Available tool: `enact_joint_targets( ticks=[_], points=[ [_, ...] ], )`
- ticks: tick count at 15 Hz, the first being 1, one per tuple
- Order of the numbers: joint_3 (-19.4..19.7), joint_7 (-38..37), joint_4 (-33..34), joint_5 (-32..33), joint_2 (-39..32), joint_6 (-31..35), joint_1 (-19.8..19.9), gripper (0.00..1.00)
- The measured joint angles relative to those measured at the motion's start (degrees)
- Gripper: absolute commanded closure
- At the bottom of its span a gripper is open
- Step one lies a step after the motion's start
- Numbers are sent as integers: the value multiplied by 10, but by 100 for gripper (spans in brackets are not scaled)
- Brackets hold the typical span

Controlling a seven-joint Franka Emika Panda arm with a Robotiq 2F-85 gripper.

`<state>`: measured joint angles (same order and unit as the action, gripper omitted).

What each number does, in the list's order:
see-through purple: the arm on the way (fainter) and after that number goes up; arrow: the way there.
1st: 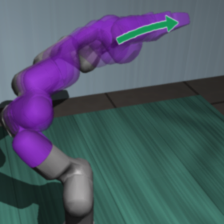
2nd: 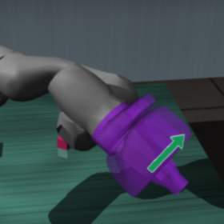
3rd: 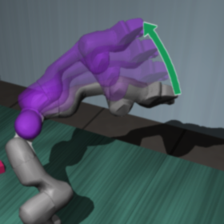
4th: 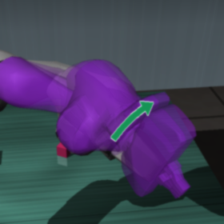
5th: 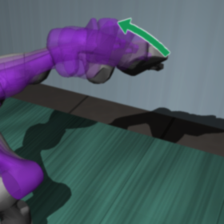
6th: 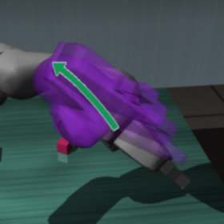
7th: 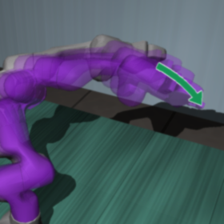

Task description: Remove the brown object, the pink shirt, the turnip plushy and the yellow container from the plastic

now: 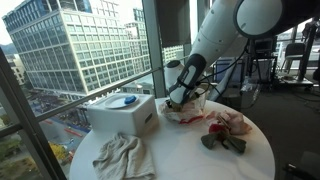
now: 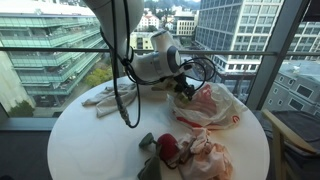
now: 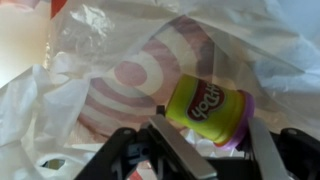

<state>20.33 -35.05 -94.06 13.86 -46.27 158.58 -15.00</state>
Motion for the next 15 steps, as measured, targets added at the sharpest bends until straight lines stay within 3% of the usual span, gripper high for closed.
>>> enact_joint_targets(
  ticks=[3,9,11,15],
  points=[
    [27,7,-64,24,73,-1,-35,67],
    [-11,86,-235,58,224,-59,-35,67],
    [-7,65,-272,106,232,-60,-35,67],
    [30,-57,-301,252,195,-16,-40,67]
  ],
)
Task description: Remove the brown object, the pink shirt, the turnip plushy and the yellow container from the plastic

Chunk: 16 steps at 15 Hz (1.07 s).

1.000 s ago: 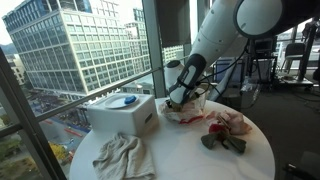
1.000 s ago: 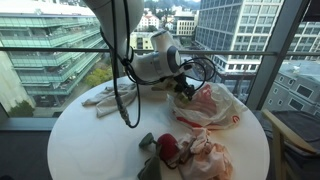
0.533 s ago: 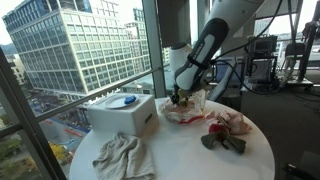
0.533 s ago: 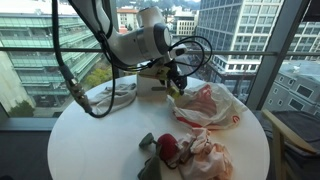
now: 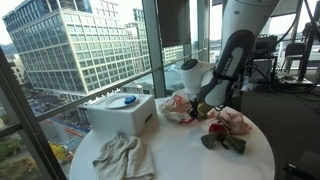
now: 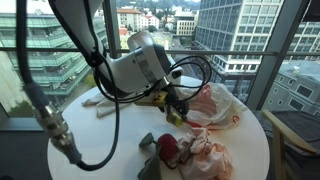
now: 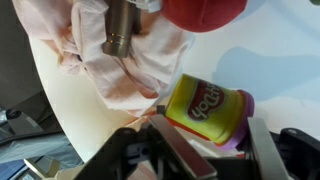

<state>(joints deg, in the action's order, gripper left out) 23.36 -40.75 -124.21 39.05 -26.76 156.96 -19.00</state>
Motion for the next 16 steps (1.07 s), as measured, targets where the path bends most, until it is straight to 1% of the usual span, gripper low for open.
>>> enact_joint_targets(
  ticks=[1,2,4,5,6,7,8,10,12,13,15,16],
  points=[
    [5,-28,-1,21,-14,5,1,67],
    [4,-46,-1,28,-28,7,3,67],
    [-2,-66,-2,29,-49,7,6,67],
    [-4,-74,-2,29,-58,7,6,17],
    [-4,-79,-1,32,-59,7,5,16],
    [-4,-84,-1,35,-58,7,5,10],
    [-4,-91,-2,39,-57,6,4,2],
    [9,-120,-5,86,-44,6,-8,0],
    [43,-154,-17,140,-6,3,-39,0],
    [56,-162,-27,155,21,-4,-53,0],
    [61,-147,-55,150,84,-29,-64,0],
    [57,-123,-72,131,116,-45,-65,0]
  ],
)
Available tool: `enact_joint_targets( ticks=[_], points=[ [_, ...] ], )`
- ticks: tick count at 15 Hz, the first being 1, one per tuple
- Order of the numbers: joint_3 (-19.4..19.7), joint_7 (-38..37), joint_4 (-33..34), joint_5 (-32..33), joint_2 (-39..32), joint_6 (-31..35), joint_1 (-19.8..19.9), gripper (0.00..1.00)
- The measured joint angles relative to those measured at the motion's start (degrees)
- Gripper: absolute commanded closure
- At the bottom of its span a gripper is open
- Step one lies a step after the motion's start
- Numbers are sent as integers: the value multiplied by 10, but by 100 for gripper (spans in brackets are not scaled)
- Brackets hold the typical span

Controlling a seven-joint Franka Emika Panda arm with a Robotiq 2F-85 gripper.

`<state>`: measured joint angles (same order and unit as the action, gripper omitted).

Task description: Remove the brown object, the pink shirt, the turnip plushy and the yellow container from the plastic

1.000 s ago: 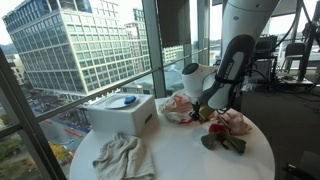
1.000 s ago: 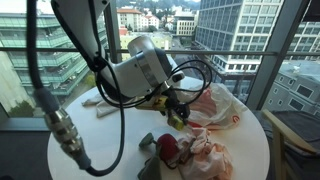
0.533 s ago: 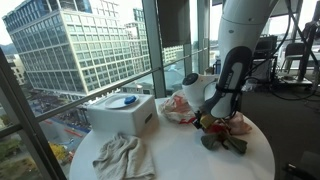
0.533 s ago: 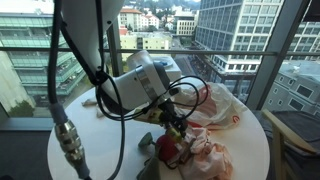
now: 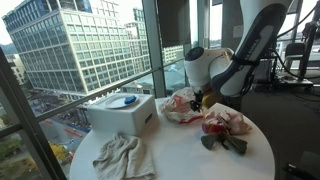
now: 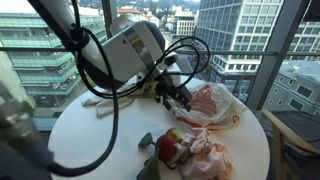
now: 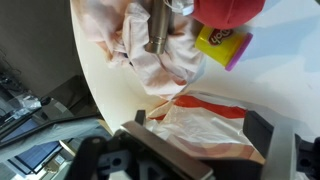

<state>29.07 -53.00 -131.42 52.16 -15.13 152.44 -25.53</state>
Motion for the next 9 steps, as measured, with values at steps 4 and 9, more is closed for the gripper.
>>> enact_joint_targets(
  ticks=[4,9],
  points=[
    [-101,97,-67,-79,123,-101,71,0],
    [-191,174,-134,-182,206,-110,153,0]
  ],
)
